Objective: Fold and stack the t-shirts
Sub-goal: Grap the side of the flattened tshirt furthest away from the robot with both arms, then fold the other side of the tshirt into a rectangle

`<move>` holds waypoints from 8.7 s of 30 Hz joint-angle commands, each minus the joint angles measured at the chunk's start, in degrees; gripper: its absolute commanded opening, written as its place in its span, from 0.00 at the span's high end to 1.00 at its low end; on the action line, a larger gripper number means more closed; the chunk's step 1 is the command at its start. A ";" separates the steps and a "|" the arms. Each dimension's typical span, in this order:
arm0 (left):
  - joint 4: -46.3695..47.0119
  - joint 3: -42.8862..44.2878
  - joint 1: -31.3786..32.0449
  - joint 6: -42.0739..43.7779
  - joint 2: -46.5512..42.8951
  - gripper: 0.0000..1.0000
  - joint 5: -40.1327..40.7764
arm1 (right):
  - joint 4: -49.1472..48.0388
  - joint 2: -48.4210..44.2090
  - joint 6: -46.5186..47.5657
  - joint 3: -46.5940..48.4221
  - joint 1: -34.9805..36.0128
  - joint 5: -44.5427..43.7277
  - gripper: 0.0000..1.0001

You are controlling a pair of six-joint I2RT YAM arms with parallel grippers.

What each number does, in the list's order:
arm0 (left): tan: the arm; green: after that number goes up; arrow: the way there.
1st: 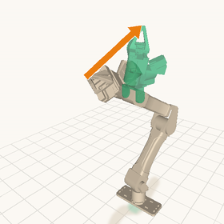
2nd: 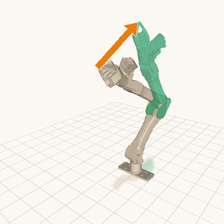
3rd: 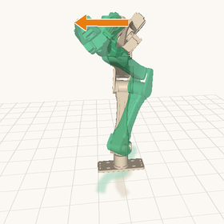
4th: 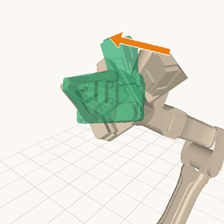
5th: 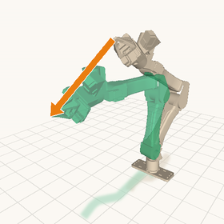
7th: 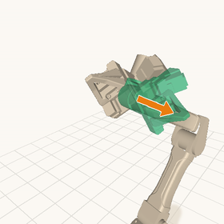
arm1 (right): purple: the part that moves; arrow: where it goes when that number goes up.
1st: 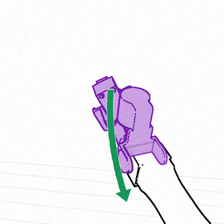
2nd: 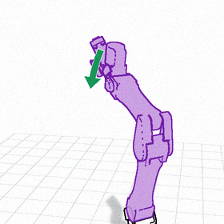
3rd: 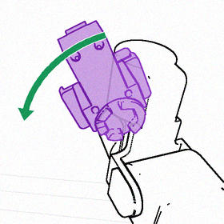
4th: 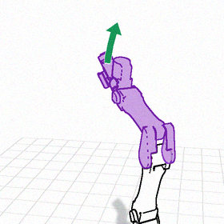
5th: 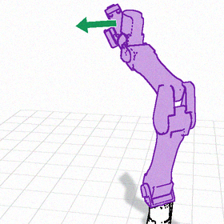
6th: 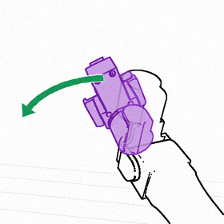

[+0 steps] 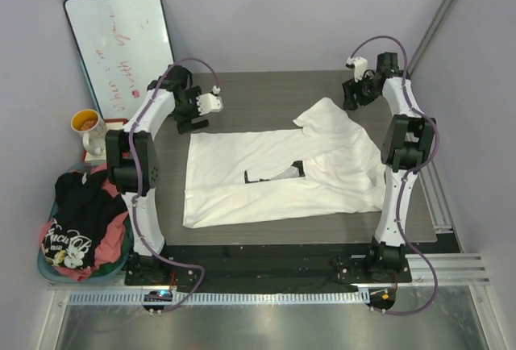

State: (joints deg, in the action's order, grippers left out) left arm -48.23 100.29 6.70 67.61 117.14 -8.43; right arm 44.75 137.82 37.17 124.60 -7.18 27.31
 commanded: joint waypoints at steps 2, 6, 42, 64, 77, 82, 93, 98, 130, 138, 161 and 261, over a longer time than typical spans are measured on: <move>-1.96 3.25 1.38 -1.52 3.26 0.09 -3.53 | -8.44 2.27 -12.62 2.05 1.29 4.59 0.32; -1.70 1.76 2.62 -1.43 3.27 0.09 -3.26 | -12.05 3.77 -16.59 1.71 3.13 5.38 0.32; 1.55 -0.80 4.29 -1.17 3.53 0.09 -0.72 | -22.60 4.74 -15.63 -1.46 8.41 -6.39 0.99; -9.33 17.99 1.83 4.80 17.50 0.09 0.25 | -22.52 -2.29 -10.89 -8.22 10.17 -7.36 0.99; -16.90 19.86 0.77 7.01 19.97 0.07 -1.86 | -22.52 -3.17 -9.04 -7.97 10.78 -8.41 0.99; -16.29 18.19 0.86 6.21 20.14 0.07 -2.12 | -22.25 -3.17 -9.13 -7.79 10.96 -8.59 0.99; -17.60 19.86 1.30 4.90 22.60 1.00 -2.30 | -22.08 -3.70 -8.87 -7.79 11.22 -9.03 0.99; -17.60 19.24 1.30 4.46 21.55 1.00 -2.47 | -21.90 -4.66 -8.34 -8.14 11.22 -9.38 0.99; -11.45 -0.52 0.25 5.68 -4.63 1.00 0.34 | -1.37 -26.10 2.80 -16.31 6.23 -3.41 0.99; -16.28 -6.42 0.16 7.71 -10.70 1.00 -0.71 | 16.76 -35.59 17.93 -22.81 4.19 -1.03 0.99; -35.27 -14.33 1.74 16.94 -15.54 1.00 -5.37 | 39.00 -44.74 41.66 -37.49 5.60 -7.00 0.99; -33.25 -6.51 9.82 11.49 -1.83 1.00 -9.07 | 10.61 -26.99 -5.52 -30.64 -2.57 -3.67 0.45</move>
State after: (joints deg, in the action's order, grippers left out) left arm -75.94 94.52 16.19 78.63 117.80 -17.72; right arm 48.62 111.11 33.82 91.18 -7.35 20.43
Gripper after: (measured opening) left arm 0.002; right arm 0.556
